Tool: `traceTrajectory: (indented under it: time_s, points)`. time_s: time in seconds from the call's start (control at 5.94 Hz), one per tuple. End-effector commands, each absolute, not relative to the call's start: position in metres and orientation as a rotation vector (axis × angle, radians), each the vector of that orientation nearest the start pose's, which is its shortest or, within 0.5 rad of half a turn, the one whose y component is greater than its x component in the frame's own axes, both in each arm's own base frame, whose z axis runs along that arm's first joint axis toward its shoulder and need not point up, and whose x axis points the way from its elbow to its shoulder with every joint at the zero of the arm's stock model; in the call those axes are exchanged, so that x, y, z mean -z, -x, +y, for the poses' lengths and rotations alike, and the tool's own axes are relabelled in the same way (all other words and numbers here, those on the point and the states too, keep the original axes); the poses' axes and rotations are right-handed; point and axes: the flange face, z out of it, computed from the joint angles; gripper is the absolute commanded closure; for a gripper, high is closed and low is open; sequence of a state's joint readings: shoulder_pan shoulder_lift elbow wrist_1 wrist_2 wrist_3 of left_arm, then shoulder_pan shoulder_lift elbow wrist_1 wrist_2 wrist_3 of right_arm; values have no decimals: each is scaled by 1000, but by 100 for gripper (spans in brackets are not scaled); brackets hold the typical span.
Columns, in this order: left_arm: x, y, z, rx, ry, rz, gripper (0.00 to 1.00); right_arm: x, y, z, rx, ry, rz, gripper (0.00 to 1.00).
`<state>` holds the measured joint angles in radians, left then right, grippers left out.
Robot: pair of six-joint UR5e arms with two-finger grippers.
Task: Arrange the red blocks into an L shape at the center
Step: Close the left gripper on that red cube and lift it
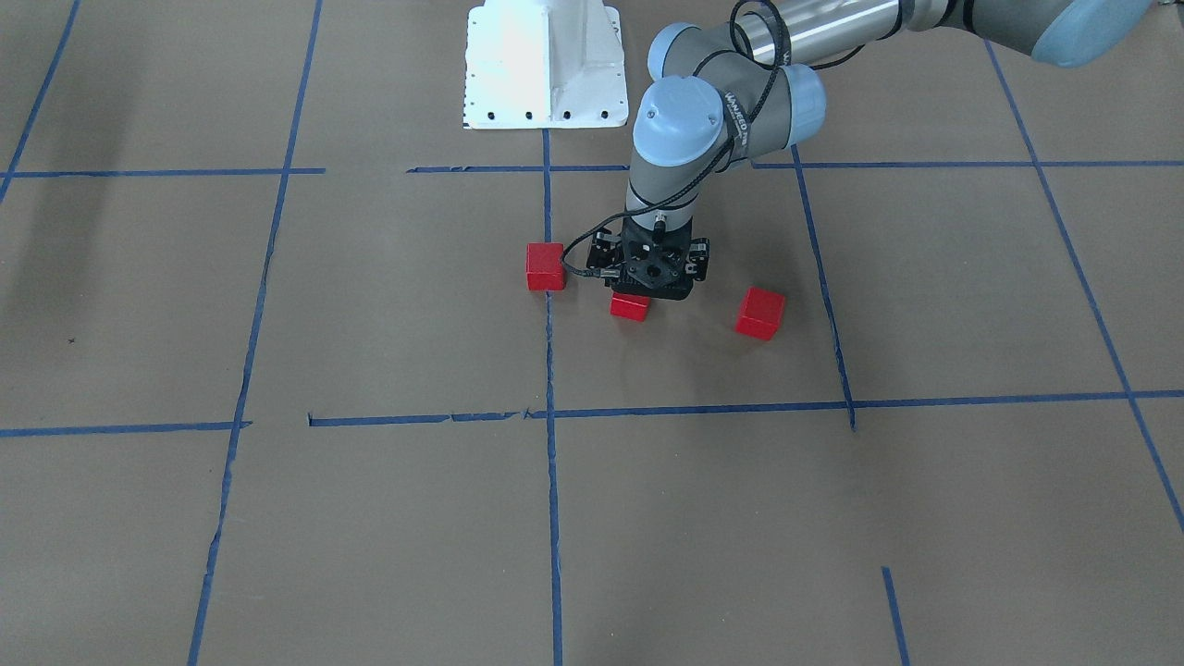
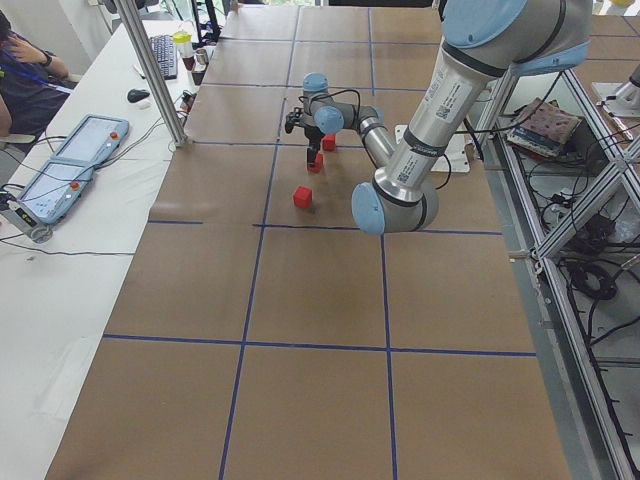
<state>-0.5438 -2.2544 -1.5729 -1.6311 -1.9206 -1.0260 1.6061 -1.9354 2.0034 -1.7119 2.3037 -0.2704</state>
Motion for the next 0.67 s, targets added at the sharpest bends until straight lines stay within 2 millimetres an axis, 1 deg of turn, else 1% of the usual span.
traceTrajectory:
  time_s: [0.0, 0.51]
  points:
    - [-258, -575, -458, -115, -92, 819, 9, -614, -78, -331, 199, -42, -735, 0]
    - [-256, -576, -458, -119, -93, 824, 54, -614, -78, -331, 199, -42, -735, 0]
